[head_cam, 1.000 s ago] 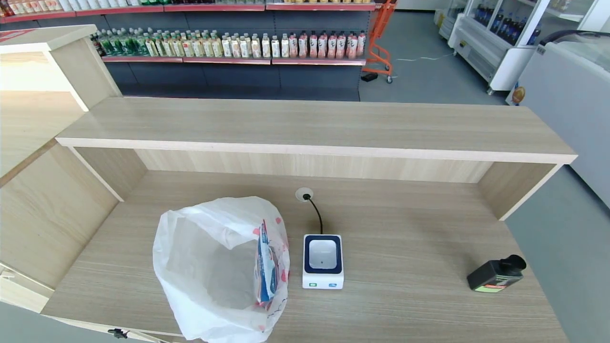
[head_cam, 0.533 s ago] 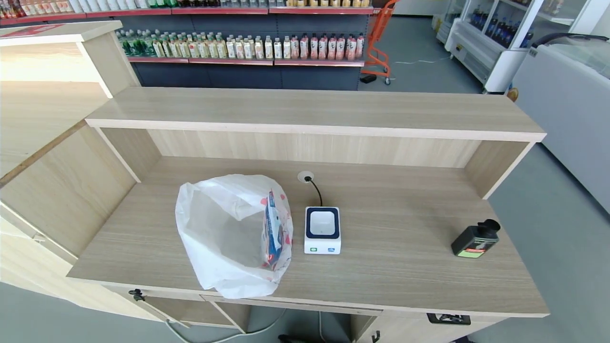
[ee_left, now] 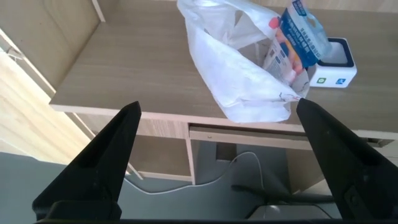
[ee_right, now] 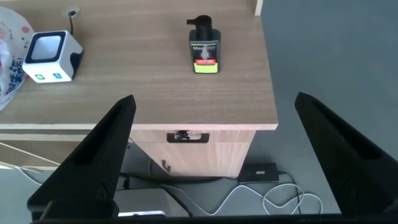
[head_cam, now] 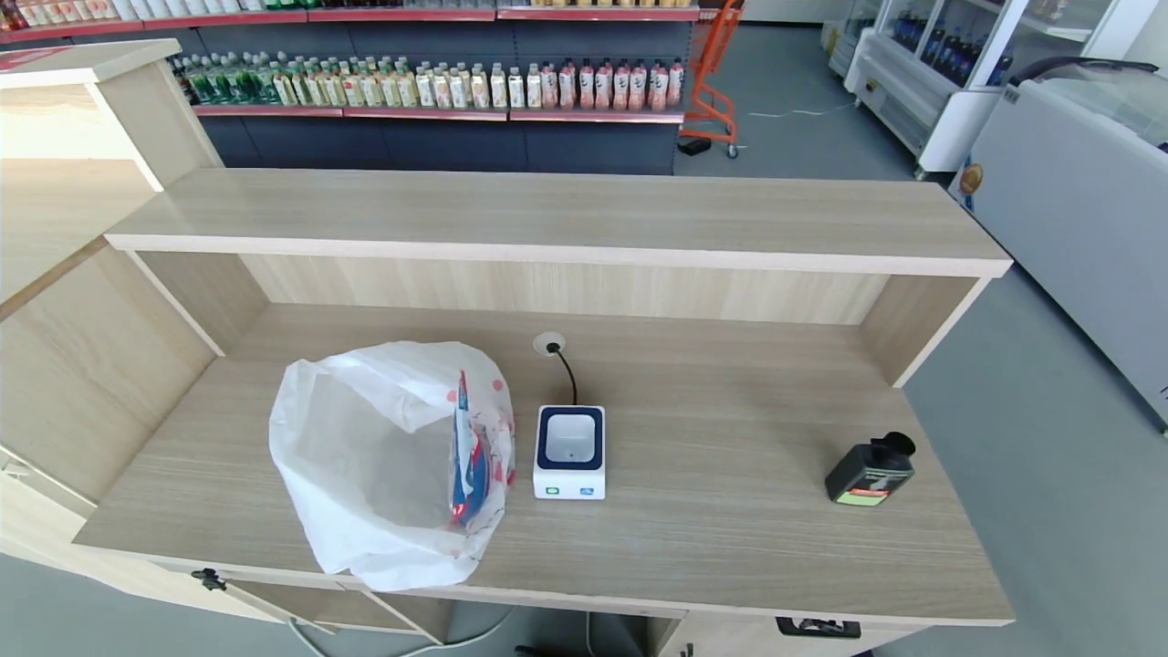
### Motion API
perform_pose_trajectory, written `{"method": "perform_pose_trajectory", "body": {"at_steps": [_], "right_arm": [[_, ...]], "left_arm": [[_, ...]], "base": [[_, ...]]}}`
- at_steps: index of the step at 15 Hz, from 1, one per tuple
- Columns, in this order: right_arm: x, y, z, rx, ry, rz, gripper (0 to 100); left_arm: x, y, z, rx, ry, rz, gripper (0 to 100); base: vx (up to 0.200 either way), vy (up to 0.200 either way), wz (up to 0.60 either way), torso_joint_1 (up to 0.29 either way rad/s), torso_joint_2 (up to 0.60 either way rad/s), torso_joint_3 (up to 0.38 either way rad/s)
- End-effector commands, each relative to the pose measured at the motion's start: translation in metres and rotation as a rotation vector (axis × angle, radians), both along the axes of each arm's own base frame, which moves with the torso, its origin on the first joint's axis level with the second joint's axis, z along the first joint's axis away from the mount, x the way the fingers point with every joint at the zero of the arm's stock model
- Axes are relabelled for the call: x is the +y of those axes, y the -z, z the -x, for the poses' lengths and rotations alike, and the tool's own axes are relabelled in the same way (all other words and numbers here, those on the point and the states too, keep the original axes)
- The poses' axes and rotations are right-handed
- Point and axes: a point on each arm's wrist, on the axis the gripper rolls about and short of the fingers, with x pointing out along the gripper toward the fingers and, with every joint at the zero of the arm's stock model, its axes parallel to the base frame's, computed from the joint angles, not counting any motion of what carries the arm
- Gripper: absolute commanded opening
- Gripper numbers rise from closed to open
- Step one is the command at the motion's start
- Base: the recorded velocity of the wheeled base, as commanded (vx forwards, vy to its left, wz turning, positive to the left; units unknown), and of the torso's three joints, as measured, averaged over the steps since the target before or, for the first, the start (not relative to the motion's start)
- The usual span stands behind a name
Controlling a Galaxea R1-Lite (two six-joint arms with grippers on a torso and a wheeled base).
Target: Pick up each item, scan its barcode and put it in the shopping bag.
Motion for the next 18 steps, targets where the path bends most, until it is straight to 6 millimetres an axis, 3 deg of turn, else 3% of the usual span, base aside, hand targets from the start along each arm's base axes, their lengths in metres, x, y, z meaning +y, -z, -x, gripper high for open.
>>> {"method": "perform_pose_trajectory", "body": {"at_steps": [1,3,4,5,6,8,10,11,14,18], "right_arm": [[0.0,-0.018,0.002,-0.01,-0.015,0.001,100],[0.0,-0.076,-0.013,0.118,-0.031,0.003,100],[0.0,-0.101,-0.033,0.217,-0.014,0.011,100],[-0.002,-0.123,-0.062,0.325,0.057,0.019,100],[-0.007,-0.13,-0.1,0.475,0.153,0.044,100],[-0.023,-0.12,-0.166,0.703,0.171,0.173,100],[-0.029,-0.099,-0.209,0.814,0.091,0.304,100],[-0.03,-0.091,-0.222,0.847,0.043,0.35,100],[-0.017,-0.066,-0.234,0.911,-0.204,0.407,100],[-0.017,-0.036,-0.276,0.865,-0.324,0.545,100]], "left_arm": [[0.0,0.0,0.0,0.0,-0.001,0.002,100],[0.0,0.0,0.0,0.0,-0.001,0.005,100],[0.0,0.0,0.0,0.0,-0.001,0.003,100],[0.0,0.0,0.0,0.0,-0.001,0.003,100],[0.0,0.0,0.0,0.0,-0.001,0.003,100],[0.0,0.0,0.0,0.0,-0.001,0.003,100],[0.0,0.0,0.0,0.0,-0.001,0.003,100],[0.0,0.0,0.0,0.0,-0.001,0.003,100],[0.0,0.0,0.0,0.0,-0.001,0.003,100],[0.0,0.0,0.0,0.0,-0.001,0.003,100]], "base": [[0.0,-0.2,0.0,0.002,0.0,0.002],[0.0,-0.2,0.0,0.002,0.0,0.005],[0.0,0.0,0.0,0.0,0.0,0.0],[0.0,0.0,0.0,0.0,0.0,0.0],[0.0,0.0,0.0,0.0,0.0,0.0],[0.0,0.0,0.0,0.0,0.0,0.0],[0.0,0.0,0.0,0.0,0.0,0.0],[0.0,0.0,0.0,0.0,0.0,0.0],[0.0,0.0,0.0,0.0,0.0,0.0],[0.0,0.0,0.0,0.0,0.0,0.0]]}}
